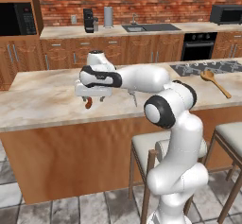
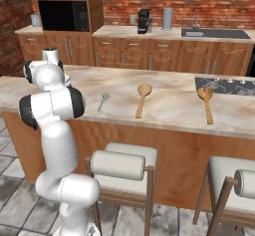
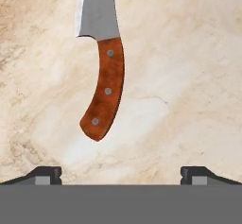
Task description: Pick up the metallic utensils from the counter and place them in the open drawer. Make sure not to pick up any wooden utensils.
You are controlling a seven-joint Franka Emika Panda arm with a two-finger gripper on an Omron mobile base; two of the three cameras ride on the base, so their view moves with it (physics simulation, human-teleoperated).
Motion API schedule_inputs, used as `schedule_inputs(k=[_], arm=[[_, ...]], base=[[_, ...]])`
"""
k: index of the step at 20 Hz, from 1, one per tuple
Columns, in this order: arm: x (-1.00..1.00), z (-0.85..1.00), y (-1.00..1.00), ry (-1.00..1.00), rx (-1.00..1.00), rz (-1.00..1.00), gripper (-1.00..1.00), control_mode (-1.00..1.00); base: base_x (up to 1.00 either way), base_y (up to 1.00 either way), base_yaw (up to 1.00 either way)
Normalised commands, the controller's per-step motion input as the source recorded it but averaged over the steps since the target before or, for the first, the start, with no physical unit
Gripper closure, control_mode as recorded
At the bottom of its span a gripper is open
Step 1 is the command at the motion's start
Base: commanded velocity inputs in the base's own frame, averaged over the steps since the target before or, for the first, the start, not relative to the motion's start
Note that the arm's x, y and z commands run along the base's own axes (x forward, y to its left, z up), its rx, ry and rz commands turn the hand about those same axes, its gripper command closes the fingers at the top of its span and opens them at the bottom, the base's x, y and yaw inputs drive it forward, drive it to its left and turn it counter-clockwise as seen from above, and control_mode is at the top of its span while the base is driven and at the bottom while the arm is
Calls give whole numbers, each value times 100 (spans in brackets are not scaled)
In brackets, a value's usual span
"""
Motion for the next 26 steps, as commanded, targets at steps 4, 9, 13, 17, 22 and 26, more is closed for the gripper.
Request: schedule_inputs(k=[4, 9, 13, 17, 22, 26], arm=[[10, 0, 0, 4, 0, 9, -100, -100], [0, -1, 1, 0, -3, 2, -100, -100], [15, -5, 19, 0, -7, 0, -100, -100], [10, -11, 18, 0, -6, 0, -100, -100], [4, -35, 4, 0, -2, 0, -100, -100], [4, -54, 0, 0, 0, 0, -100, -100]], base=[[0, 0, 0], [0, 0, 0], [0, 0, 0], [0, 0, 0], [0, 0, 0], [0, 0, 0]])
